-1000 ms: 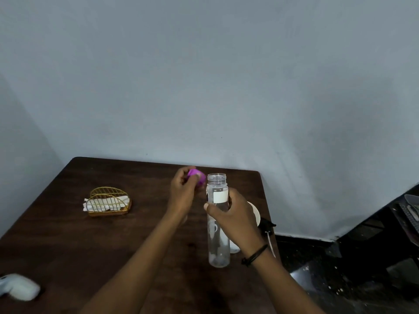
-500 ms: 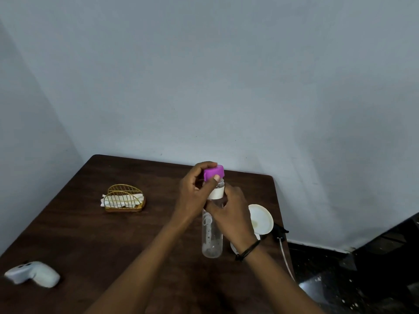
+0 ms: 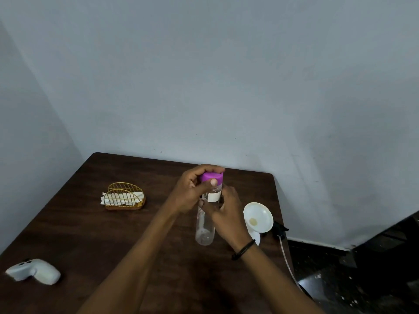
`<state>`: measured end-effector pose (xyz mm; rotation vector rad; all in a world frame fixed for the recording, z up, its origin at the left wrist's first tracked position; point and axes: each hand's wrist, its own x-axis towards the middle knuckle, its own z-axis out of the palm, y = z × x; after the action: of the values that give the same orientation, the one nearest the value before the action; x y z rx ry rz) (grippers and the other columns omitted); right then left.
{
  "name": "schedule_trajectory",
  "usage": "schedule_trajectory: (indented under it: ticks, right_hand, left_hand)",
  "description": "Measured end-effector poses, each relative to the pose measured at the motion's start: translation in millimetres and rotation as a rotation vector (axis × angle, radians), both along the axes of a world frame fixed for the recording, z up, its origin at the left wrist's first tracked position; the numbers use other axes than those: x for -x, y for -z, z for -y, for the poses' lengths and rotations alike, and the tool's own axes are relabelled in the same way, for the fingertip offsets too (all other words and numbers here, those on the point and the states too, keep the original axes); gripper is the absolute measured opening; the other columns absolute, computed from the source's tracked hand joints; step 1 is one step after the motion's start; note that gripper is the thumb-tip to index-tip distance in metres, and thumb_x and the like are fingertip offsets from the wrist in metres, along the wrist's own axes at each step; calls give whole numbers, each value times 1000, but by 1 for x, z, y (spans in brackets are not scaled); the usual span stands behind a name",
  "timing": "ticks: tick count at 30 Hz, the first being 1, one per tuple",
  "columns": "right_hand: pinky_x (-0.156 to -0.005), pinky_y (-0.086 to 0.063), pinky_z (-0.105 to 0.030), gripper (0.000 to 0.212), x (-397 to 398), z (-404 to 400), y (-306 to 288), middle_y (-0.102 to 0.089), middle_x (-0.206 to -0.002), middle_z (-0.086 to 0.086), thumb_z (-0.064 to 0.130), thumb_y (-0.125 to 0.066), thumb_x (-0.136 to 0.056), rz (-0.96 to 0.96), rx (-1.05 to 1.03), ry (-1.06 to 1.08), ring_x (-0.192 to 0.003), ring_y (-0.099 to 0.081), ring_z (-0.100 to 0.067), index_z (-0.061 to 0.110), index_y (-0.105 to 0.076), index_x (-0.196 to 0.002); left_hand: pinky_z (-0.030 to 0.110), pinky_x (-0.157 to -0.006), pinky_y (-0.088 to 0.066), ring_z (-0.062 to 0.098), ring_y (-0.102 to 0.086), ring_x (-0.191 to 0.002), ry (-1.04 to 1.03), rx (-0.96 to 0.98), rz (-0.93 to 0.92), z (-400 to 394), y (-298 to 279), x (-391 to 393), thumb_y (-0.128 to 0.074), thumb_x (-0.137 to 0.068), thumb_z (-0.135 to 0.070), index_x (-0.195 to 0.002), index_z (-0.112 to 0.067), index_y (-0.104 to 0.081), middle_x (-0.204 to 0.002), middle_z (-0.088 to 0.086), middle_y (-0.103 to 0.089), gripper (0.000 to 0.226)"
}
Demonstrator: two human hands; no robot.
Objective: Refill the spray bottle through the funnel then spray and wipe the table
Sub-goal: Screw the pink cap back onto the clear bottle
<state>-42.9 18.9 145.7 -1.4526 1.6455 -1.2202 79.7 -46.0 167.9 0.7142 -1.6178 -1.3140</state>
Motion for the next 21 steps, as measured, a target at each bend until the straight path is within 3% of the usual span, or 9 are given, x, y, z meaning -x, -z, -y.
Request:
schedule_trajectory:
  ticks: [2, 5, 9, 12, 15, 16, 19, 21]
  right_hand:
    - [-65, -43, -9, 27, 1, -3, 0, -59, -97, 2, 25, -78, -80, 42, 13, 0, -86, -58, 2, 20, -63, -102]
    - [-64, -42, -13, 22, -2, -3, -1, -60, -95, 2, 26, -75, -81, 79, 48, 37, -85, -60, -4, 21, -62, -98]
    - [-68, -50, -24, 25, -7, 2, 3, -61, -96, 2, 30, -72, -77, 110, 65, 34, -87, -63, -9, 27, -62, -99]
    - [-69, -50, -28, 22, -6, 2, 11, -62, -95, 2, 31, -71, -79, 59, 71, 33, -87, -63, -10, 30, -61, -99]
    - [-66, -49, -27, 13, -7, 2, 6, -59, -90, 3, 24, -70, -83, 54, 88, 53, -82, -60, -8, 25, -62, -93]
    - [-63, -48, -27, 10, -7, 3, 4, -58, -86, 3, 21, -69, -84, 55, 102, 51, -79, -60, -8, 22, -62, -91]
    - [-65, -43, -18, 17, -10, 3, 2, -57, -92, 6, 21, -71, -83, 26, 89, 34, -83, -58, -5, 22, -63, -98]
    - [-67, -41, -10, 24, -12, 3, 3, -56, -97, 10, 21, -72, -82, 18, 79, 30, -88, -57, 0, 25, -62, -103]
  left_hand:
    - [31, -95, -53, 20, -60, -121, 54, -44, -5, 0, -2, -1, -62, -91, -22, -124, -13, -64, -129, 4, -65, 34]
    - [25, -86, -54, 15, -62, -115, -128, -38, 10, -6, -3, 10, -66, -82, -42, -118, -28, -66, -125, 2, -62, 39]
    - [36, -81, -55, 27, -64, -99, -248, -196, -243, -7, 9, 16, -60, -91, -26, -125, -25, -59, -109, 14, -65, 34]
    - [38, -91, -55, 26, -66, -112, -319, -187, -159, -7, 15, 17, -39, -105, -29, -133, -29, -49, -119, 5, -69, 30]
    - [29, -89, -56, 16, -62, -118, -349, -86, -106, -12, 18, 17, -54, -88, -61, -140, -27, -40, -130, -2, -61, 64]
    - [26, -87, -55, 14, -62, -117, -366, -44, -84, -12, 20, 16, -62, -82, -61, -139, -26, -42, -130, -1, -60, 70]
    - [30, -81, -54, 12, -67, -103, -508, -63, -145, -13, 21, 15, -55, -98, -30, -123, -21, -55, -113, 3, -68, 26]
    - [26, -77, -53, 6, -68, -94, -530, -77, -186, -14, 21, 14, -44, -103, -27, -117, -14, -56, -101, -5, -71, 23]
